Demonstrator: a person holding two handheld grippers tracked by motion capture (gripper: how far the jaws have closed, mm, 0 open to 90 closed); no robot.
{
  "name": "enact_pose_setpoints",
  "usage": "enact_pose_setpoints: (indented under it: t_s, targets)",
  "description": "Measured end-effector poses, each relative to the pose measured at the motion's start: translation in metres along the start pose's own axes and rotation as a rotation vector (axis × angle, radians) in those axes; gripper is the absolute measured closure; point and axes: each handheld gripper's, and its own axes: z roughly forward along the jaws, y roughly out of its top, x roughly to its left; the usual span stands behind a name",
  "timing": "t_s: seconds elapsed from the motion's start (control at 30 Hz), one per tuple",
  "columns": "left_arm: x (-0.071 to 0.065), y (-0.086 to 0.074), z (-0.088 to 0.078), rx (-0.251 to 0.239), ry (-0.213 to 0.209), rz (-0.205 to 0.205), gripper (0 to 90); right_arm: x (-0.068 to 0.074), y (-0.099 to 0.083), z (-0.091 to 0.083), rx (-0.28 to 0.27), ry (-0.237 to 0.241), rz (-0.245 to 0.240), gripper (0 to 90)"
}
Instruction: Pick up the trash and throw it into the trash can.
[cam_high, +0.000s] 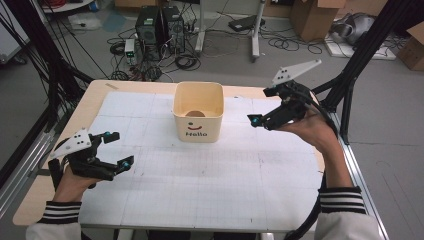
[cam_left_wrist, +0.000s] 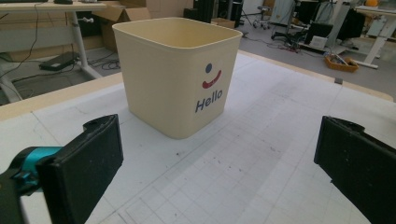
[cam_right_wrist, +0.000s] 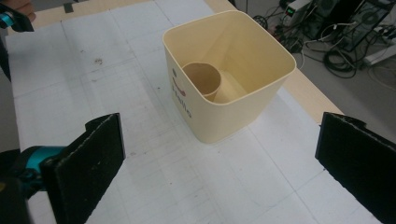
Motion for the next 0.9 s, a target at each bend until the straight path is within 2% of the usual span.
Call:
enact_pose_setpoints:
  t_s: [0.03,0.07,0.1,0.13,0.27,0.3,0.37,0.57,0.77,0.87,0.9]
  targets:
    - [0.0,0.0,0.0,0.002,0.0,0.001,1.7,0.0,0.0,0.0,0.0,0.0,0.0,0.2]
    - [0.0,0.0,0.0,0.004,0.001,0.002,1.7,0.001,-0.006,0.0,-0.018,0.0,0.004,0.2]
    - [-0.001,0.0,0.001,0.006,0.001,0.001,1.7,0.004,-0.019,-0.001,-0.045,-0.008,0.003,0.2]
    - [-0.001,0.0,0.001,0.006,0.001,0.001,1.7,0.004,-0.019,-0.001,-0.045,-0.008,0.003,0.2]
    - [0.0,-0.001,0.0,0.007,0.008,0.003,1.7,0.009,-0.04,-0.001,-0.081,-0.01,0.023,0.2]
    - [0.0,-0.001,0.0,0.009,0.009,0.002,1.7,0.011,-0.051,-0.002,-0.11,-0.028,0.025,0.2]
    - [0.0,-0.001,0.0,0.011,0.009,0.004,1.8,0.011,-0.055,-0.002,-0.123,-0.024,0.03,0.3]
    - [-0.001,-0.001,0.001,0.015,0.008,0.008,1.7,0.021,-0.081,-0.006,-0.201,-0.025,0.049,0.2]
    - [-0.002,-0.002,0.001,0.018,0.009,0.001,1.7,0.029,-0.107,-0.007,-0.257,-0.034,0.062,0.2]
    - [-0.002,-0.001,0.0,0.013,0.005,0.007,1.7,0.031,-0.119,-0.006,-0.284,-0.04,0.088,0.2]
    - [-0.002,-0.001,0.0,0.011,0.004,0.005,1.7,0.031,-0.128,-0.004,-0.297,-0.042,0.104,0.2]
